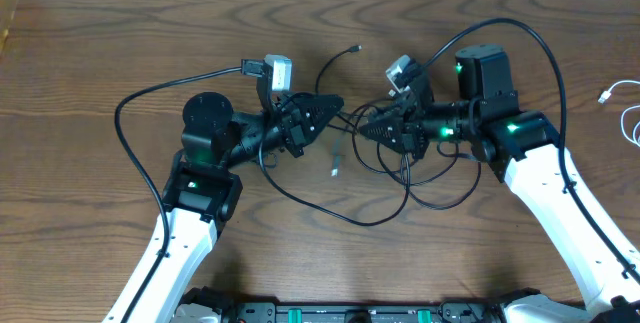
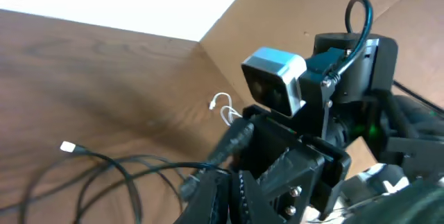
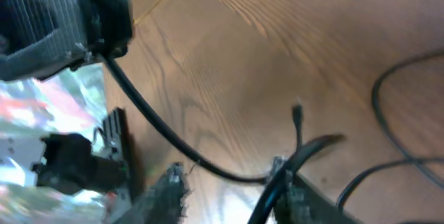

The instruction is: Untangle cables

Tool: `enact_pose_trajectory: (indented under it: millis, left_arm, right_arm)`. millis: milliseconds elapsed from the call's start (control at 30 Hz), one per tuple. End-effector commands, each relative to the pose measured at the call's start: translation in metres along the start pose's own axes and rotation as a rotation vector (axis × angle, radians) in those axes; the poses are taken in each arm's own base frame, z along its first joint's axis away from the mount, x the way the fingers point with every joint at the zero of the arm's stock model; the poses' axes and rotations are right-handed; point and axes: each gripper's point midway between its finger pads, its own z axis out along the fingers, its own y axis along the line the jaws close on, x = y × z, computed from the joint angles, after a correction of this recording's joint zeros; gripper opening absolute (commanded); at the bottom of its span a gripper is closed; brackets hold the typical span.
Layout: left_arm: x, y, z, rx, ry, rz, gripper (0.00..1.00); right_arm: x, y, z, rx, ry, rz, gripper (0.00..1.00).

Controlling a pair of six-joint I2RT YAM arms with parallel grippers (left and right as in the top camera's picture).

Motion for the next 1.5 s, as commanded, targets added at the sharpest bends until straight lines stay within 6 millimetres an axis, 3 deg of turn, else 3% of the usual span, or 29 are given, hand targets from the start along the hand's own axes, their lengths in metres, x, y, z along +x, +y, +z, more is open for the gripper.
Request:
enact_pose_trajectory:
  millis: [0,367,500,567,600,667,700,867,967,1067,1133,1200,1267,1333,1400,1467]
  left_arm:
    - [-0.001,-0.010,-0.002,0.036,0.011,-0.067,0.08]
    - [-0.002,-0.010,-0.002,0.035,0.009,-0.066,0.08]
    - [-0.002,-0.010,-0.002,0.035,0.009,-0.069,0.08]
    - [-0.001,-0.010,-0.002,0.035,0.010,-0.070,0.08]
    - [-0.002,-0.010,-0.002,0.035,0.009,-0.069,0.08]
    - [-0.001,-0.010,-0.002,0.035,0.010,-0.069,0.08]
    - [-0.001,-0.010,-0.002,0.035,0.010,-0.069,0.08]
    - [0.009,0.000,-0.001,0.006,0.044,0.027,0.08]
    - [0.029,0.030,-0.002,-0.111,0.105,0.074,0.08]
    - [0.055,0.091,-0.015,-0.395,0.170,0.013,0.16]
    - [0.074,0.130,-0.031,-0.598,0.217,-0.046,0.29]
    - [0.098,0.157,-0.046,-0.731,0.296,-0.106,0.52]
    - [0.114,0.163,-0.049,-0.741,0.366,-0.112,0.64]
    - [0.123,0.168,-0.051,-0.749,0.406,-0.112,0.69]
    - [0.128,0.172,-0.052,-0.754,0.429,-0.102,0.90]
    - [0.127,0.179,-0.058,-0.810,0.427,-0.093,0.95]
  right_arm:
    - [-0.006,0.012,0.002,-0.049,-0.014,-0.073,0.43]
    - [-0.007,0.032,0.013,-0.110,-0.009,-0.118,0.51]
    - [-0.004,0.035,0.020,-0.104,0.008,-0.127,0.50]
    - [-0.001,0.029,0.025,-0.058,0.023,-0.127,0.42]
    - [0.000,0.024,0.026,-0.025,0.028,-0.115,0.34]
    - [0.000,0.014,0.027,0.039,0.031,-0.071,0.08]
    - [-0.001,0.008,0.026,0.070,0.028,-0.033,0.01]
    - [0.004,-0.026,0.018,0.262,0.010,0.282,0.01]
    - [0.022,-0.042,0.012,0.387,0.039,0.424,0.01]
    - [0.040,-0.053,0.007,0.496,0.088,0.458,0.01]
    - [0.046,-0.053,0.008,0.512,0.107,0.459,0.01]
    - [0.044,-0.050,0.012,0.503,0.104,0.454,0.01]
    - [0.039,-0.052,0.014,0.501,0.086,0.442,0.01]
    - [0.038,-0.058,0.016,0.520,0.079,0.437,0.01]
    - [0.043,-0.064,0.022,0.523,0.093,0.454,0.01]
    - [0.051,-0.069,0.028,0.529,0.116,0.491,0.01]
